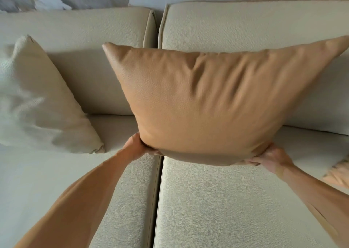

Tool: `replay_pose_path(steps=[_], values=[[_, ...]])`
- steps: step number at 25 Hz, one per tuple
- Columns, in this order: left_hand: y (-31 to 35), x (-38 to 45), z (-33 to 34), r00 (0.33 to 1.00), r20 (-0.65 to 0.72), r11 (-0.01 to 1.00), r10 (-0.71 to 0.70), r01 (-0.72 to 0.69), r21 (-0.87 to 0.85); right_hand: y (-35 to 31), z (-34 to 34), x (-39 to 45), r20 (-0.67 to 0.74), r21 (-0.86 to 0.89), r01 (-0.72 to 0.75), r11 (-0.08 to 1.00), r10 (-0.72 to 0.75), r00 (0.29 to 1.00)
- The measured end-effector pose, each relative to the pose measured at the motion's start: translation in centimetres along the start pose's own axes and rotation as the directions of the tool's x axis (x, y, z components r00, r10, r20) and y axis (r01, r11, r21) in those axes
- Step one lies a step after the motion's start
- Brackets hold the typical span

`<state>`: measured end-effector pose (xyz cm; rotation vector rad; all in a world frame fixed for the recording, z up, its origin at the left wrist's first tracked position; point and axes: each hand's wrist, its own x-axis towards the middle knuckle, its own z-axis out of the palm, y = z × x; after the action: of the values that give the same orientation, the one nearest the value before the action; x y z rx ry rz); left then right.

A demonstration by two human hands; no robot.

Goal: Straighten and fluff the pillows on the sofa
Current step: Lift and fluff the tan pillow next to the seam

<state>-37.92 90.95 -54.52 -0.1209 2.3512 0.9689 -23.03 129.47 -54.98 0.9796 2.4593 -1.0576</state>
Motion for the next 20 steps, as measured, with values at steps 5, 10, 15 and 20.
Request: replay_pose_path(steps=[5,10,15,20], values=[[-0.2,-0.4,-0.3,0.999,0.039,1.0,0.014,-0.015,0.025,-0.2,0.5,0.4,-0.002,-0.036,-0.024,0.999,0.024,1.0],[-0.1,-0.6,0.5,0.997,0.07,1.0,0.024,-0.025,0.013,0.6,-0.2,0.7,0.05,0.029,-0.002,1.0,0.0,0.999],[0.5,-1.3,0.8,0.989,0.132,0.996,0.065,-0.056,-0.069,1.0,-1.3,0.5,0.042,-0.039,-0.003,0.999,0.005,0.999],[1.9,-1.5,2.4,0.979,0.187,0.983,0.083,-0.05,-0.174,2.3,-2.8,0.0,0.021,-0.118,-0.076,0.99,0.079,0.997]])
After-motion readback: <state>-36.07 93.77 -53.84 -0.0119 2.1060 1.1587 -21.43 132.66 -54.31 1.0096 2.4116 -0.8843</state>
